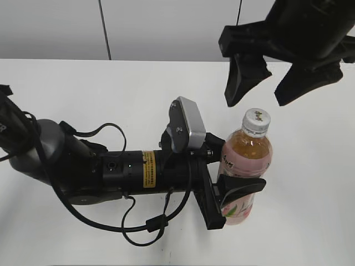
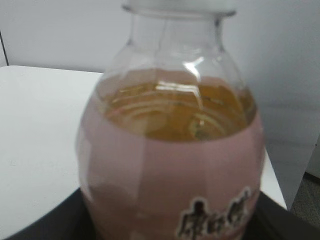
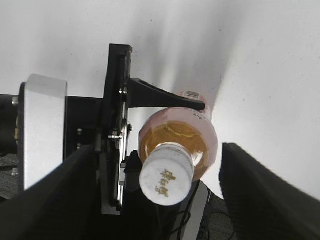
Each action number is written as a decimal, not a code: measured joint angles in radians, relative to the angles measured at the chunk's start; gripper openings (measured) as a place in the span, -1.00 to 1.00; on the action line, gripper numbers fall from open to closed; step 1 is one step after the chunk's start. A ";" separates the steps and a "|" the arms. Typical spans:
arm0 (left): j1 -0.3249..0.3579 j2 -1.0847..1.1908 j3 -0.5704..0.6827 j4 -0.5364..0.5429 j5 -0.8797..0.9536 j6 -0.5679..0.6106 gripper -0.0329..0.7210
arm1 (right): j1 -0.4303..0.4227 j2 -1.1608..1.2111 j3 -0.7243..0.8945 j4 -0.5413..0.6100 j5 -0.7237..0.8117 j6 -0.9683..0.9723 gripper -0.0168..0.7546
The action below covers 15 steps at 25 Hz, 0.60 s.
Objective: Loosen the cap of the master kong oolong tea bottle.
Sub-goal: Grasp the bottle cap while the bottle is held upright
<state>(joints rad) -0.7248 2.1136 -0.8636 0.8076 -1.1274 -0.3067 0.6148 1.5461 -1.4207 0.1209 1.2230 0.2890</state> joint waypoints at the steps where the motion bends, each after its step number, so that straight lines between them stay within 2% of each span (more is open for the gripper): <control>1: 0.000 0.000 0.000 0.000 0.000 0.000 0.15 | 0.000 0.000 0.009 0.000 0.000 0.006 0.54; 5: 0.000 0.000 0.000 0.000 0.000 0.000 0.15 | 0.000 0.000 0.057 -0.008 0.000 0.013 0.54; 15: 0.000 0.000 0.000 -0.001 0.000 0.000 0.15 | 0.000 0.015 0.060 0.004 0.000 0.016 0.46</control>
<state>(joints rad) -0.7248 2.1136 -0.8636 0.8069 -1.1274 -0.3067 0.6148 1.5613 -1.3610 0.1245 1.2230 0.3052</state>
